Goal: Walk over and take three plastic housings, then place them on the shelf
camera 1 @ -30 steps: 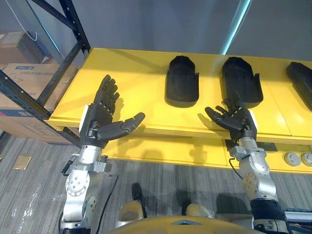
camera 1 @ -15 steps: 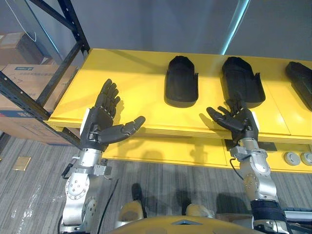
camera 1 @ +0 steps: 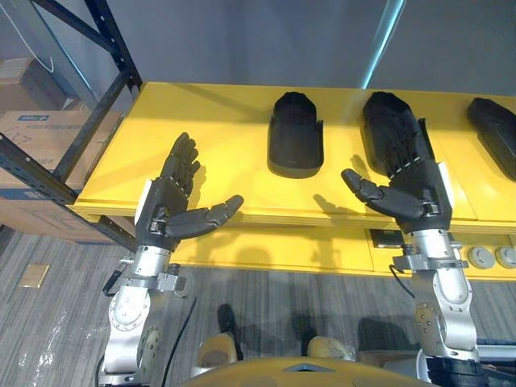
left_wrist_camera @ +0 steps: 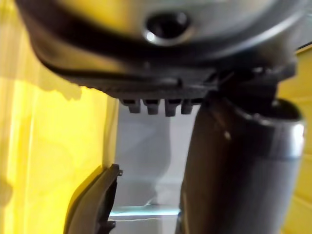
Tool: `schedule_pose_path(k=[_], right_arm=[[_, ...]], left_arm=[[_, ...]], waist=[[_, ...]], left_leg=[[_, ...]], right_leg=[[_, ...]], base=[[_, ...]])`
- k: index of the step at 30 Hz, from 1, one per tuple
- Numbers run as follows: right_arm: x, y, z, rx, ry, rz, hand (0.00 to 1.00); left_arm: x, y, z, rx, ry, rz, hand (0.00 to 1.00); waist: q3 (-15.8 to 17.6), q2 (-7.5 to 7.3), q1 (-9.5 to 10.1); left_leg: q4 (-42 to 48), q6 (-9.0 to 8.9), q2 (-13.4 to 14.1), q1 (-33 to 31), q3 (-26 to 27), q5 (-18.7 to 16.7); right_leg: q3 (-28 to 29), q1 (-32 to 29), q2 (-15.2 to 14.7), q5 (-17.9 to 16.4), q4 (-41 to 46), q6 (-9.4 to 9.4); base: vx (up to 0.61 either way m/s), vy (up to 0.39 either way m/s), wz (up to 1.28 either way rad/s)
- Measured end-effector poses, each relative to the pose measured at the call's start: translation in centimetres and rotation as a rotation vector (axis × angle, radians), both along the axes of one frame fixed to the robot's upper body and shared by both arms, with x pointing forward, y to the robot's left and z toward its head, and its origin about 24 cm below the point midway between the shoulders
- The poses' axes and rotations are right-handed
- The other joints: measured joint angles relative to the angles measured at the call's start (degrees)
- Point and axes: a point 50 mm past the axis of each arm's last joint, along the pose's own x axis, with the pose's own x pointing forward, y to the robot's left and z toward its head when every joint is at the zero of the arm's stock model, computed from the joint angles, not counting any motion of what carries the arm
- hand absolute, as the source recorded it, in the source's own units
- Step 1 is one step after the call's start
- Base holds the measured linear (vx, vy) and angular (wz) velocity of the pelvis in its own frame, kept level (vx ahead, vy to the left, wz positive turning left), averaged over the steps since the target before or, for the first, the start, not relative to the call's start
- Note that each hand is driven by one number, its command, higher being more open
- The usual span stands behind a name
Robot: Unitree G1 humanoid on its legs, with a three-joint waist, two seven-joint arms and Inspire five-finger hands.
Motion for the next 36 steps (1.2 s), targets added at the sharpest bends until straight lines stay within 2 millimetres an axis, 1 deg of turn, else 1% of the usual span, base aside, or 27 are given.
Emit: schedule_pose_path(k=[1, 3, 7, 10, 12, 13, 16, 20, 23, 25, 30, 33, 34, 36], right_arm=[[-0.1, 0.1, 0.1, 0.003, -0.011, -0.007, 1.00], [-0.3, 0.1, 0.0, -0.004, -0.003, -0.031, 1.00], [-1.0, -0.2, -0.9, -0.002, 0.042, -0.079, 1.00], [-2.0, -0.3, -1.4, 0.018, 0.071, -0.113, 1.00], [-2.4, -0.2, -1.7, 0.030, 0.083, -0.122, 1.00], [-2.5, 0.0, -1.8, 0.040, 0.090, -0.121, 1.00], [-3.1, 0.0, -2.2, 0.048, 0.113, -0.138, 1.00], [-3.5, -0.1, -2.7, 0.056, 0.137, -0.151, 1.00], [-3.7, 0.1, -2.9, 0.066, 0.147, -0.148, 1.00], [-3.8, 0.4, -3.0, 0.070, 0.152, -0.142, 1.00], [-4.0, 0.6, -3.3, 0.109, 0.157, -0.172, 1.00], [-4.0, 0.6, -3.3, 0.095, 0.161, -0.206, 1.00], [-4.0, 0.5, -3.3, 0.094, 0.159, -0.226, 1.00], [-4.1, 0.5, -2.8, 0.076, 0.142, -0.268, 1.00]], left_arm=[[0.0, 0.0, 0.0, 0.027, 0.002, 0.019, 1.00], [0.1, -0.3, 0.0, 0.066, 0.003, 0.042, 1.00], [0.1, -1.2, 0.1, 0.155, -0.008, 0.066, 1.00], [0.5, -2.5, 0.2, 0.218, -0.026, 0.074, 1.00], [0.9, -3.1, 0.3, 0.252, -0.026, 0.080, 1.00], [1.1, -3.4, 0.1, 0.268, -0.016, 0.090, 1.00], [1.7, -4.2, -0.5, 0.289, 0.026, 0.095, 1.00], [2.2, -4.2, -1.9, 0.314, 0.119, 0.133, 1.00], [2.5, -4.2, -2.9, 0.338, 0.178, 0.159, 1.00], [2.5, -4.3, -3.2, 0.336, 0.195, 0.167, 1.00], [2.7, -4.5, -2.9, 0.290, 0.180, 0.202, 1.00], [2.6, -4.5, -2.2, 0.204, 0.133, 0.207, 1.00], [2.5, -4.6, -1.7, 0.178, 0.096, 0.203, 1.00], [2.2, -4.7, 0.1, 0.100, 0.002, 0.188, 1.00]], waist=[[0.0, 0.02, -0.34], [-0.1, 0.16, -0.43], [-0.5, 0.57, -0.45], [-1.0, 1.31, -0.97], [-1.2, 1.62, -1.49], [-1.3, 1.71, -2.11], [-1.8, 2.03, -2.62], [-2.6, 2.00, -3.78], [-3.0, 1.91, -3.78], [-3.2, 1.96, -3.92], [-3.4, 1.98, -3.97], [-4.1, 1.90, -3.85], [-4.4, 1.85, -3.81], [-4.4, 1.83, -3.76]], left_leg=[[0.0, -0.07, 0.1, 0.0, 0.1, 0.0], [0.0, -0.17, 0.2, 0.1, 0.6, -0.1], [0.0, -0.31, 0.4, 0.1, 1.3, -0.3], [0.0, -0.41, 0.6, 0.1, 2.0, -0.4], [0.0, -0.32, 0.7, 0.5, 2.4, -0.4], [0.0, -0.24, 0.7, 0.8, 2.9, -0.5], [0.0, -0.24, 0.8, 1.0, 3.9, -0.9], [0.0, -0.29, 1.0, 1.1, 4.8, -1.0], [0.0, -0.53, 1.3, 1.8, 5.6, -1.1], [0.0, -0.62, 1.4, 1.9, 6.2, -1.3], [0.0, -0.99, 1.4, 1.9, 6.4, -1.6], [0.0, -0.98, 1.4, 1.8, 6.5, -1.7], [0.0, -1.01, 1.4, 1.8, 6.5, -1.8], [0.0, -1.02, 1.4, 1.9, 6.8, -1.9]], right_leg=[[0.1, 0.0, 0.1, 0.0, 0.0, 0.00], [0.3, -0.1, 0.1, 0.0, 0.0, 0.00], [1.3, -0.7, 0.3, 0.0, 0.0, -0.03], [2.0, -1.1, 0.4, 0.0, 0.2, -0.05], [2.5, -1.1, 0.4, 0.0, 0.4, -0.04], [3.0, -1.1, 0.4, 0.0, 0.4, -0.04], [4.0, -1.6, 0.5, 0.0, 0.5, 0.01], [4.8, -2.0, 0.6, 0.0, 0.5, 0.15], [5.7, -1.9, 0.9, 0.3, 0.6, 0.43], [6.0, -2.0, 1.0, 0.2, 0.6, 0.55], [6.1, -2.0, 1.0, -0.1, 0.6, 0.36], [6.2, -2.1, 1.0, 0.0, 0.5, 0.37], [6.2, -2.1, 1.0, 0.0, 0.5, 0.36], [6.5, -2.3, 1.0, 0.2, 0.5, 0.44]], base=[[0.00, -0.002, -0.05], [0.01, -0.003, -0.07], [0.02, -0.005, -0.10], [0.03, -0.011, -0.12], [0.03, -0.012, -0.17], [0.02, -0.003, -0.17], [0.01, 0.005, -0.19], [0.02, -0.001, -0.11], [0.02, -0.012, -0.14], [0.01, -0.009, -0.11], [0.00, 0.000, -0.01], [0.00, 0.000, 0.00], [0.00, 0.000, 0.00], [0.02, -0.002, -0.06]])
